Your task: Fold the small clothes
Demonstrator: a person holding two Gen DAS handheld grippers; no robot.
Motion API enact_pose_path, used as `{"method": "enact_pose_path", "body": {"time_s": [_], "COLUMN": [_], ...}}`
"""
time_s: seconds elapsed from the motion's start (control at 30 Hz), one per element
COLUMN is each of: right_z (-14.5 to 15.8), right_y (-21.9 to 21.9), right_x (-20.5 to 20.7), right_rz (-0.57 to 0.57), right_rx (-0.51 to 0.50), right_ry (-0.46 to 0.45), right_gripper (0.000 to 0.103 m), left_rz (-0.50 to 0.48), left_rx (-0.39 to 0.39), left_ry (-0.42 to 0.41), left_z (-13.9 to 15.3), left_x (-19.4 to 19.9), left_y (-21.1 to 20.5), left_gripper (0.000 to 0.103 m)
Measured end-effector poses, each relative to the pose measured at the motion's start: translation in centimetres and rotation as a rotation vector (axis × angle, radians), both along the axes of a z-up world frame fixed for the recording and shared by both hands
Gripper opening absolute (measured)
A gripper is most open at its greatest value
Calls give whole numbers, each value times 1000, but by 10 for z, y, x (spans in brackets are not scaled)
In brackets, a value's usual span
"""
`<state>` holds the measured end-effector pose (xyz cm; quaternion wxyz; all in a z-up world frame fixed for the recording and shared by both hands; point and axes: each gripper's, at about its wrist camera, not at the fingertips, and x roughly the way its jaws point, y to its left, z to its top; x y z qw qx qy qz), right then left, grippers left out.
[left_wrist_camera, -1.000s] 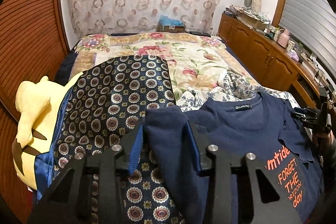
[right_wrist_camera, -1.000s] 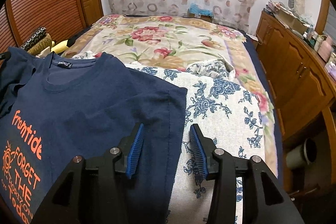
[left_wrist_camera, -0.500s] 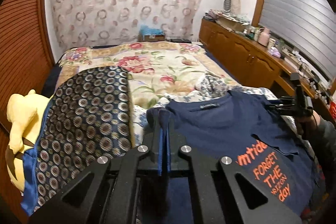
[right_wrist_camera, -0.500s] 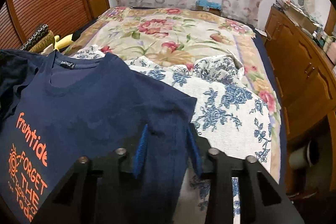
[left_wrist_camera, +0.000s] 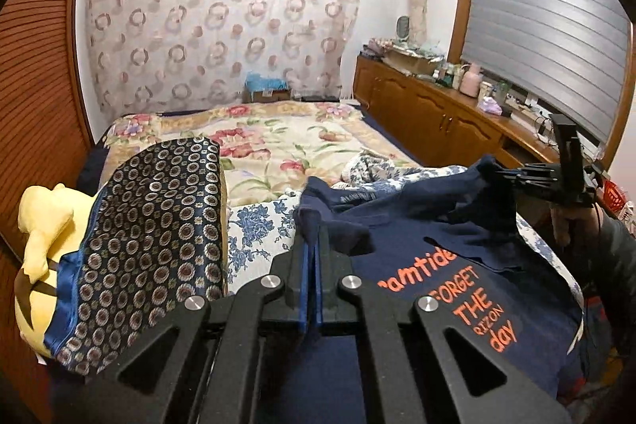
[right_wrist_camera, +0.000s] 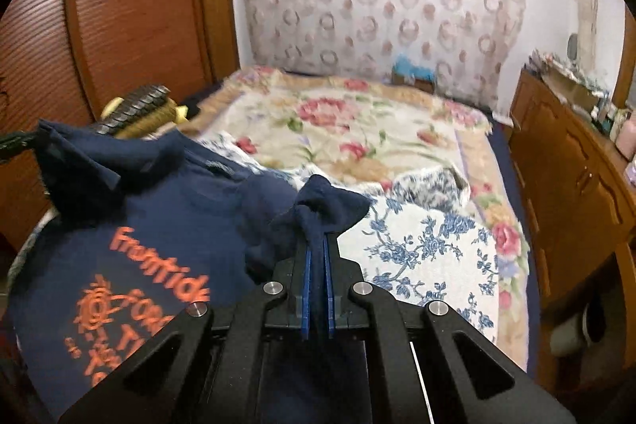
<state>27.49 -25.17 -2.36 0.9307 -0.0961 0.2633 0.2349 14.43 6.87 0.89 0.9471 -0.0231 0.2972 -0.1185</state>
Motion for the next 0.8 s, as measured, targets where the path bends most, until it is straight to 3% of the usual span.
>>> {"method": "enact_pose_path", "body": {"time_s": [0.57,0.8], "right_z": [-4,-9], "right_y": [-41,-62], "right_x": [-147,-199], "right_rz": [43,33], "right_rx": [63,92], "right_ry": [-73,-76], "right_gripper": [5,5], "left_rz": [27,61], "left_rx": [18,65], "left_ry": [-65,-71], "left_z": [7,8], "left_x": [-92,-123], "left_y": [-16,-21], "left_gripper": [3,3]}}
